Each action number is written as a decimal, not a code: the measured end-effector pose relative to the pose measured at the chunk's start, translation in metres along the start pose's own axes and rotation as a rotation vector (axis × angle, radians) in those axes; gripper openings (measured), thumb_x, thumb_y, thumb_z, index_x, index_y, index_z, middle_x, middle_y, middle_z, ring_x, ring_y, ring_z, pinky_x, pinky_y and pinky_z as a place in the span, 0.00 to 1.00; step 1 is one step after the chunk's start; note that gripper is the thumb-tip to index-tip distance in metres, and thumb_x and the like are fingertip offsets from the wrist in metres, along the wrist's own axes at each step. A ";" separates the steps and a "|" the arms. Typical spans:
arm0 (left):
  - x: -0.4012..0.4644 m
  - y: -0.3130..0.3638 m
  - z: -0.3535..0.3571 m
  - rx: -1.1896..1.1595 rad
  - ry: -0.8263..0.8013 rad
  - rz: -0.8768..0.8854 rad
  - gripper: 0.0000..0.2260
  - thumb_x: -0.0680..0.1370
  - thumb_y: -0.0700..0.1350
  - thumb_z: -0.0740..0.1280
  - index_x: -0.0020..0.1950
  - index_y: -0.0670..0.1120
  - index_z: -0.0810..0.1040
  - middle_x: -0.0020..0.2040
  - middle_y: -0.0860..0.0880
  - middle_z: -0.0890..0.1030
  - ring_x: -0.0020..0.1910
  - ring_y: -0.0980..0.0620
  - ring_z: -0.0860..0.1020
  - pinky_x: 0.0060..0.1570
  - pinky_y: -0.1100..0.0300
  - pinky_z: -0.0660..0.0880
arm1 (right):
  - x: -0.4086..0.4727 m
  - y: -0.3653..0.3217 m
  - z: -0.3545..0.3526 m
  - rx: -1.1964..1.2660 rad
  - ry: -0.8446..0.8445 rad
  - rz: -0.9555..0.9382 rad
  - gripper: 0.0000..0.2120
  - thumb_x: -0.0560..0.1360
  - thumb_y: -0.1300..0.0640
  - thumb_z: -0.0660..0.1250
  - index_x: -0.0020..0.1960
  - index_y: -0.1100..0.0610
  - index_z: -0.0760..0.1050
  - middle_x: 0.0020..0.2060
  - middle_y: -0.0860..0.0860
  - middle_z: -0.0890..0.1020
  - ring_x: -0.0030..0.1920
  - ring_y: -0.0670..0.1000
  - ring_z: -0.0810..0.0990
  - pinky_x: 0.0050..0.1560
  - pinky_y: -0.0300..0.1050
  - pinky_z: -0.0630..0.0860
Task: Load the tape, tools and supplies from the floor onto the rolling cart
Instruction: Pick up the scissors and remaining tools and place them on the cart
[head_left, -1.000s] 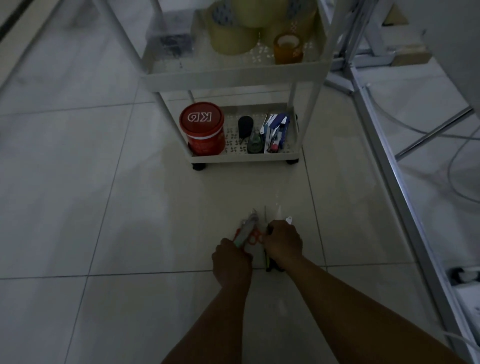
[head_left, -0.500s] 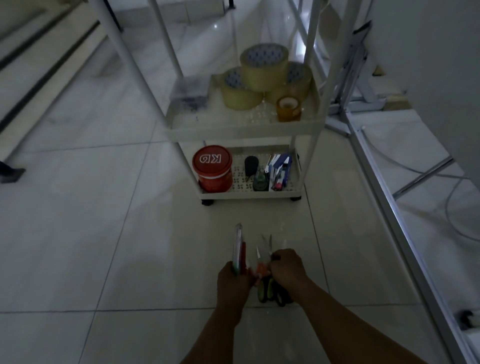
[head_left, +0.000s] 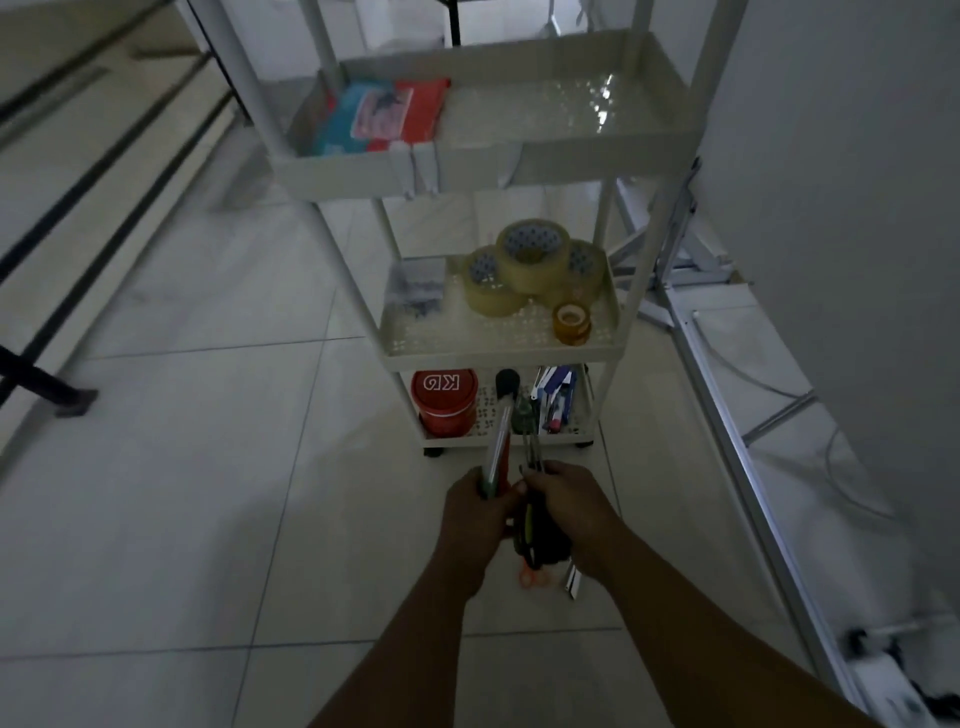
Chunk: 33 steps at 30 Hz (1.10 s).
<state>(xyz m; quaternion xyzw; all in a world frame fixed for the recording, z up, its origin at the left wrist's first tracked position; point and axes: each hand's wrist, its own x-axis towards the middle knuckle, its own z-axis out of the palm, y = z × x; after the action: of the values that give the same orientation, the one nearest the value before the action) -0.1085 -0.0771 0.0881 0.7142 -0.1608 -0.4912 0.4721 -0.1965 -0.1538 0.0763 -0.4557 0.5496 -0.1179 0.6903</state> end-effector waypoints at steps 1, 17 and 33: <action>-0.012 0.016 -0.003 0.017 0.007 0.008 0.05 0.78 0.42 0.68 0.53 0.45 0.78 0.44 0.43 0.81 0.35 0.54 0.80 0.27 0.68 0.75 | -0.012 -0.013 0.000 0.043 -0.009 0.001 0.09 0.76 0.61 0.64 0.44 0.65 0.79 0.42 0.67 0.82 0.42 0.63 0.83 0.47 0.63 0.81; -0.172 0.267 -0.015 -0.093 0.018 0.045 0.11 0.81 0.50 0.63 0.61 0.50 0.78 0.53 0.46 0.84 0.50 0.50 0.82 0.44 0.58 0.80 | -0.211 -0.242 -0.021 -0.026 -0.006 -0.164 0.06 0.72 0.65 0.68 0.47 0.63 0.82 0.44 0.63 0.85 0.46 0.62 0.84 0.55 0.61 0.80; -0.057 0.388 -0.038 0.103 -0.031 0.030 0.14 0.81 0.49 0.58 0.48 0.42 0.79 0.47 0.36 0.82 0.43 0.44 0.78 0.44 0.51 0.74 | -0.120 -0.375 -0.014 0.077 -0.028 -0.094 0.13 0.68 0.74 0.67 0.52 0.72 0.77 0.44 0.63 0.83 0.40 0.58 0.84 0.43 0.50 0.83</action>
<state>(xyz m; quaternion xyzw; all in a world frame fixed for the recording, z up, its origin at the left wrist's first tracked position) -0.0120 -0.2125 0.4452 0.7272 -0.2041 -0.4861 0.4395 -0.1261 -0.2897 0.4395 -0.4558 0.5130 -0.1647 0.7085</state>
